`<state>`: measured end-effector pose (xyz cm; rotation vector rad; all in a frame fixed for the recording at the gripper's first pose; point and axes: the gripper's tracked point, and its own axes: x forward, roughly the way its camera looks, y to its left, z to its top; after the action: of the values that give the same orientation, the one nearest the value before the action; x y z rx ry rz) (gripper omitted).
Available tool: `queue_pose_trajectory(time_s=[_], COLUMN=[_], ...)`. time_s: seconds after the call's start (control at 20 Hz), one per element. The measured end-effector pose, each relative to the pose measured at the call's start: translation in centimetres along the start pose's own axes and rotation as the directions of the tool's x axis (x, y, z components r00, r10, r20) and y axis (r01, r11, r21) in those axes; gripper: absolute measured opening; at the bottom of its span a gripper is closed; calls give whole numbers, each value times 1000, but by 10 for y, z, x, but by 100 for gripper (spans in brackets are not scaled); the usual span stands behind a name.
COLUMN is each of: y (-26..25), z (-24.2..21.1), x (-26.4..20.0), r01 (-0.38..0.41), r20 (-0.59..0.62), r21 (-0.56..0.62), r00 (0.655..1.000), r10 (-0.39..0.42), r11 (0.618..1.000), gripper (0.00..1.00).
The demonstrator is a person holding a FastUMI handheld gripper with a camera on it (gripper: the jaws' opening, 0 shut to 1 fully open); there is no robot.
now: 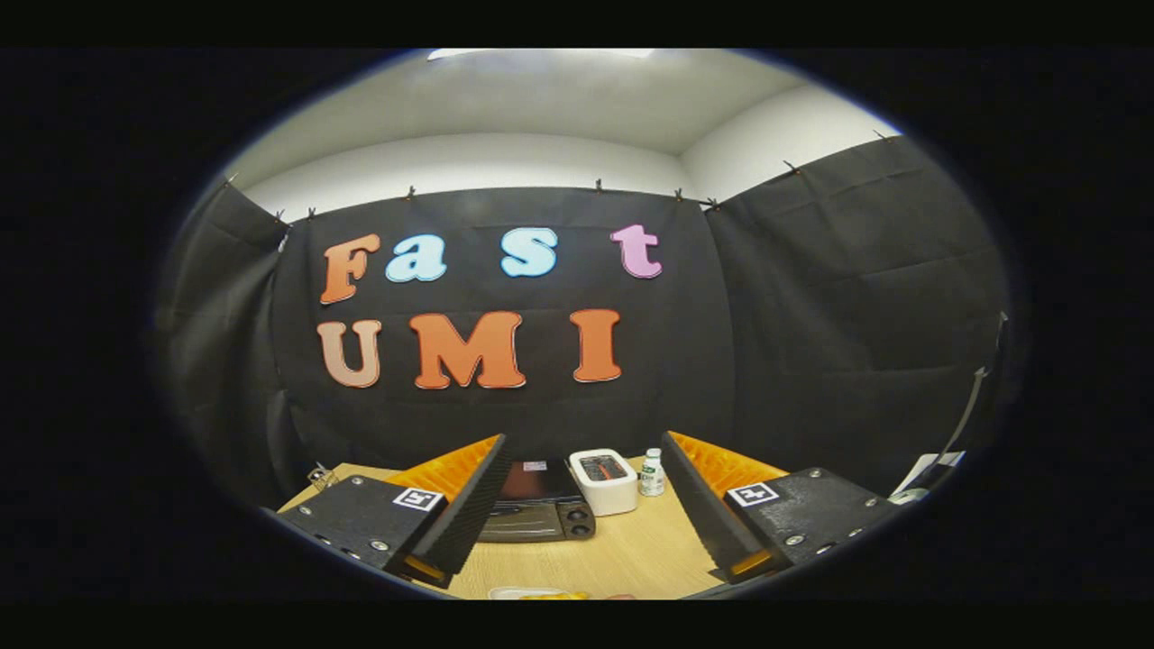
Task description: Open the toaster oven, put the food inside, and close the toaster oven door.
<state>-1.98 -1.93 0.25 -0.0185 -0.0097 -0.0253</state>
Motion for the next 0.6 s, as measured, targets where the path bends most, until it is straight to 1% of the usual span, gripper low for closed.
queue_pose_trajectory(time_s=[0.25,0.45,0.6], y=[26,58,81], z=[-19,-45,-65], x=[10,30,52], r01=[-54,-103,-128], r20=[-25,-63,-80], r21=[37,-7,-13], r00=[998,993,989], r10=[55,103,127], r11=[998,995,992], gripper=[99,99,99])
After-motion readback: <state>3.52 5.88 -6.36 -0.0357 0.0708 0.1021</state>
